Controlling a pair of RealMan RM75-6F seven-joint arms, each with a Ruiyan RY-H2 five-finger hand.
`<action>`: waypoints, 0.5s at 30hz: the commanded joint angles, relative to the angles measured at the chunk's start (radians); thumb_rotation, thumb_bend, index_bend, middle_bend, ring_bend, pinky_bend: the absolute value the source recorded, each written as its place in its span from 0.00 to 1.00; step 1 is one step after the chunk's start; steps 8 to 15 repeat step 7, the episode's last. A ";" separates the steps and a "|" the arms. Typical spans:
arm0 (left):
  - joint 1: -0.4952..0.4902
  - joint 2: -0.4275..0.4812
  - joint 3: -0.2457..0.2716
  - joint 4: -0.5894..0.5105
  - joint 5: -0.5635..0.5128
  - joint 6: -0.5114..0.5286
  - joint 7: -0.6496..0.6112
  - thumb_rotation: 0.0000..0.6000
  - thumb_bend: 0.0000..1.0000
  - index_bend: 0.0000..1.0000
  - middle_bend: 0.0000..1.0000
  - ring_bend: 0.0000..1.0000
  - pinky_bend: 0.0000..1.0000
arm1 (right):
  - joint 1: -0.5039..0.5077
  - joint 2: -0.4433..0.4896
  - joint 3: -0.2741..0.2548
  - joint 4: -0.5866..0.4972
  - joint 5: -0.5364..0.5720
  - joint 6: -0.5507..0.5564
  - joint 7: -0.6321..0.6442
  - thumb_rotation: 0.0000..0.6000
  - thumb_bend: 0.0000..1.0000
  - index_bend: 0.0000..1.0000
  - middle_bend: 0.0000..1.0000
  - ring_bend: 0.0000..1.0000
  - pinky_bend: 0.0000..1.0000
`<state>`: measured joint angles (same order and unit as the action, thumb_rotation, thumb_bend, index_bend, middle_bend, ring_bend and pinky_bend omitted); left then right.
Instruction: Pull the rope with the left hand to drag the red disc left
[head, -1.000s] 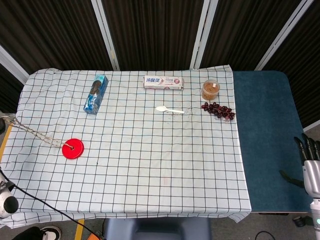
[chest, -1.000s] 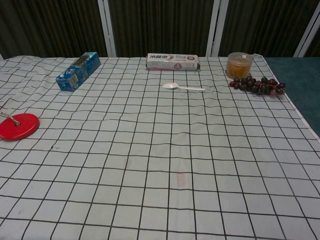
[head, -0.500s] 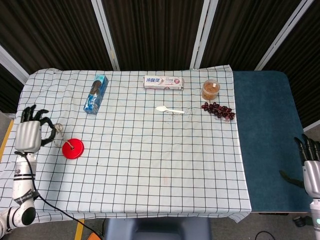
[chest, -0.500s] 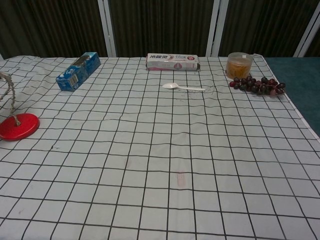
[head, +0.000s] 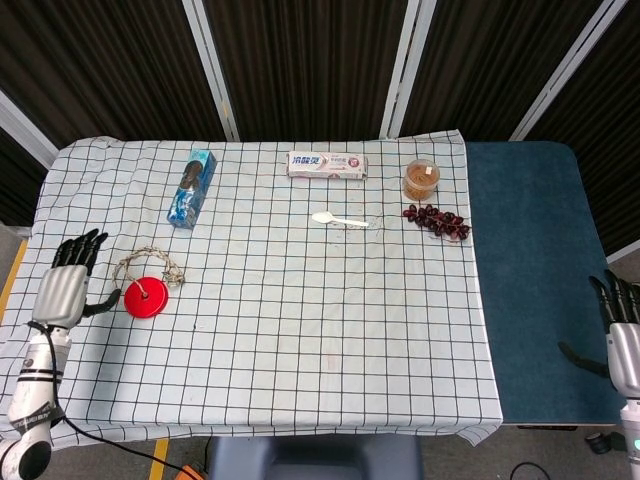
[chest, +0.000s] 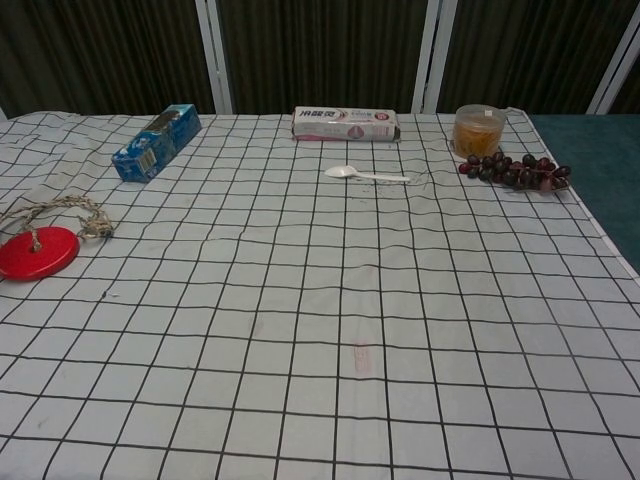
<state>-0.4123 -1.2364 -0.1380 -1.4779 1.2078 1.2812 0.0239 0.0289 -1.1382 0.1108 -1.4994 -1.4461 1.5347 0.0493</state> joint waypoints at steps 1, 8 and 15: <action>0.114 0.025 0.057 -0.018 0.096 0.160 -0.032 1.00 0.36 0.00 0.00 0.00 0.00 | -0.006 0.000 -0.004 0.000 -0.001 0.006 0.001 1.00 0.27 0.00 0.00 0.00 0.00; 0.224 -0.009 0.152 0.084 0.222 0.288 -0.030 1.00 0.36 0.00 0.00 0.00 0.00 | -0.015 -0.024 -0.024 0.012 -0.001 -0.005 -0.010 1.00 0.27 0.00 0.00 0.00 0.00; 0.224 -0.009 0.152 0.084 0.222 0.288 -0.030 1.00 0.36 0.00 0.00 0.00 0.00 | -0.015 -0.024 -0.024 0.012 -0.001 -0.005 -0.010 1.00 0.27 0.00 0.00 0.00 0.00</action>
